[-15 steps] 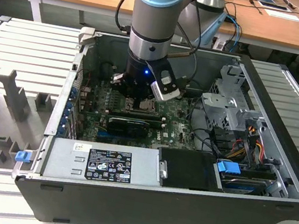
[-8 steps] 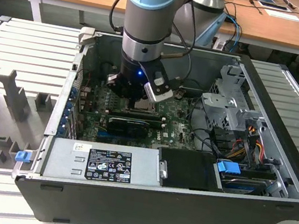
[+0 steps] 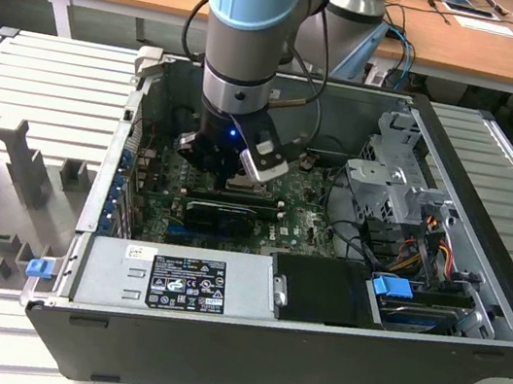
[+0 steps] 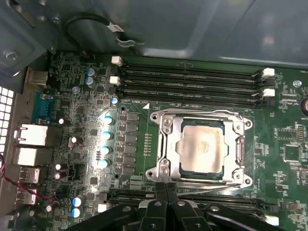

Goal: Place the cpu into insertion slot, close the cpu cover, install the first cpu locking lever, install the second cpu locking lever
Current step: 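Install the second cpu locking lever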

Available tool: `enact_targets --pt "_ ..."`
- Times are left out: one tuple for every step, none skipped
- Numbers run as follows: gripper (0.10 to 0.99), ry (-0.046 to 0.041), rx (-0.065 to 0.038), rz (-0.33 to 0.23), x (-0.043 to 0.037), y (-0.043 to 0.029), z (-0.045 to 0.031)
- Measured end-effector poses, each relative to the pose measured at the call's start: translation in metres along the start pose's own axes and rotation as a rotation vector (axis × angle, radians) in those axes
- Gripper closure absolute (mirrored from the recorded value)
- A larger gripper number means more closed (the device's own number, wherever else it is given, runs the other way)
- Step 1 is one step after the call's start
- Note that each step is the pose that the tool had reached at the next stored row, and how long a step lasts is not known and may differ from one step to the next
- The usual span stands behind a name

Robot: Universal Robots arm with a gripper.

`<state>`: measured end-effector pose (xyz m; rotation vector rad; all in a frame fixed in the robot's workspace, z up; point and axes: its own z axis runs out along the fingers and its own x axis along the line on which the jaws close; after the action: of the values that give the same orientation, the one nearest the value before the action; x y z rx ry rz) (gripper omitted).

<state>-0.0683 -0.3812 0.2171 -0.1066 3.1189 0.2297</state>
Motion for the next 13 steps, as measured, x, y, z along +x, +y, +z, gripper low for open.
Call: enact_targets --pt "0.980 -0.0001 -0.003 0.000 0.0001 -0.0002 0.0009" --pt "0.980 -0.0007 -0.011 0.000 0.0002 -0.0008 0.0019" --pt "0.980 -0.0014 -0.019 0.000 0.0003 -0.0013 0.0024" --pt "0.980 -0.0021 -0.030 0.000 0.0004 -0.0018 0.0026" --pt "0.980 -0.0031 -0.045 0.000 0.0005 -0.0023 0.0027" --pt "0.980 -0.0048 -0.068 0.000 0.0005 -0.0034 0.0026" --pt "0.980 -0.0061 -0.086 0.001 0.0006 -0.0056 0.0028" --pt "0.980 -0.0066 -0.092 0.001 0.0007 -0.0075 0.0028" --pt "0.980 -0.0068 -0.096 0.001 0.0008 -0.0089 0.0028" --pt "0.980 -0.0069 -0.098 0.001 0.0009 -0.0099 0.0026" --pt "0.980 -0.0068 -0.098 0.001 0.0010 -0.0105 0.0025" --pt "0.980 -0.0069 -0.098 0.001 0.0010 -0.0112 0.0025" --pt "0.980 -0.0069 -0.098 0.001 0.0011 -0.0115 0.0024"
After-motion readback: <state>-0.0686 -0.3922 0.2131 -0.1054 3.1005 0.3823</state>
